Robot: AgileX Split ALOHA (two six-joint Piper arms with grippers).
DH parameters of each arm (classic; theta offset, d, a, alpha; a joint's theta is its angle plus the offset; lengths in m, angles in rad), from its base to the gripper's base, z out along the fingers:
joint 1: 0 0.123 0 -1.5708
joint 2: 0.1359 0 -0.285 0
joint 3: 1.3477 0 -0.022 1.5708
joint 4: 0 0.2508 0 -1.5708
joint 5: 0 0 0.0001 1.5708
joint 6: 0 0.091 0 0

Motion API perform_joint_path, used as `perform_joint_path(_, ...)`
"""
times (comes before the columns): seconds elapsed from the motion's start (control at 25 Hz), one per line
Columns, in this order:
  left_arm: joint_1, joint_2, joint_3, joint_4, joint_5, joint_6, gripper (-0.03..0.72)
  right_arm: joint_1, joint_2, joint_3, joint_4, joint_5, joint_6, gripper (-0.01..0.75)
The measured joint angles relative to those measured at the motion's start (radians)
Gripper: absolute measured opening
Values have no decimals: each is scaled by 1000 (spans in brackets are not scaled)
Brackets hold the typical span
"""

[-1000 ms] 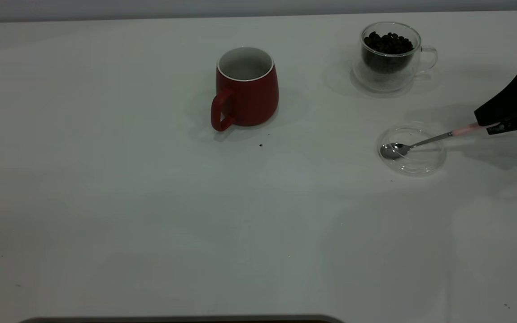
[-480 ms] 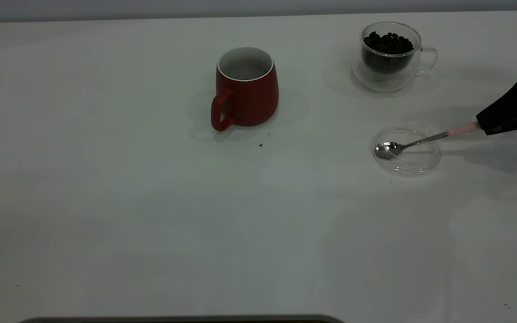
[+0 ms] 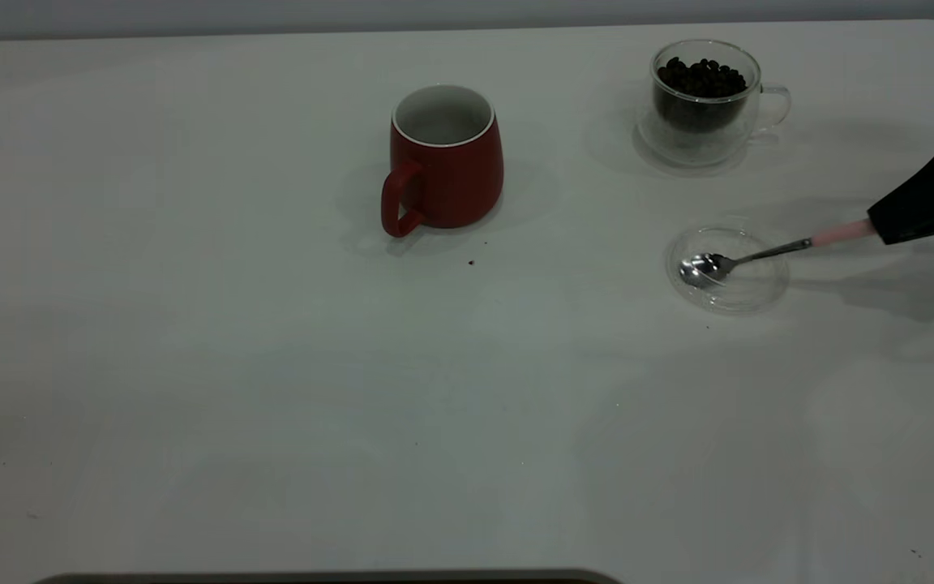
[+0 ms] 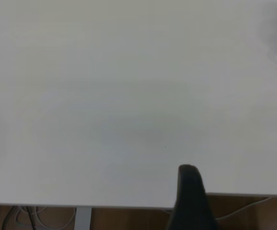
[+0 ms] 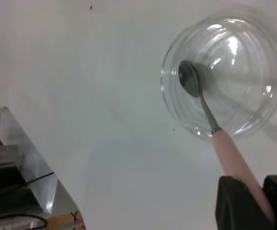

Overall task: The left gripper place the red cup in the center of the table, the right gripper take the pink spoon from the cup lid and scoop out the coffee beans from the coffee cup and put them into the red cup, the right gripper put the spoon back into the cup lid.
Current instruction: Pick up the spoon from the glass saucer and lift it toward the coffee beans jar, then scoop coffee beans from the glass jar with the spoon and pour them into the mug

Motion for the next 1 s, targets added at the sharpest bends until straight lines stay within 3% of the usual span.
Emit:
perform_joint_path(0.44,0,0,0,0,0,1,588,9,-215,0,-91,48,256,114)
perform_joint_path(0.64,0,0,0,0,0,1,588,93,-304,0,45,51,324,114)
perform_joint_path(1.0,0,0,0,0,0,1,588,302,-309,127,424,-282,336,114)
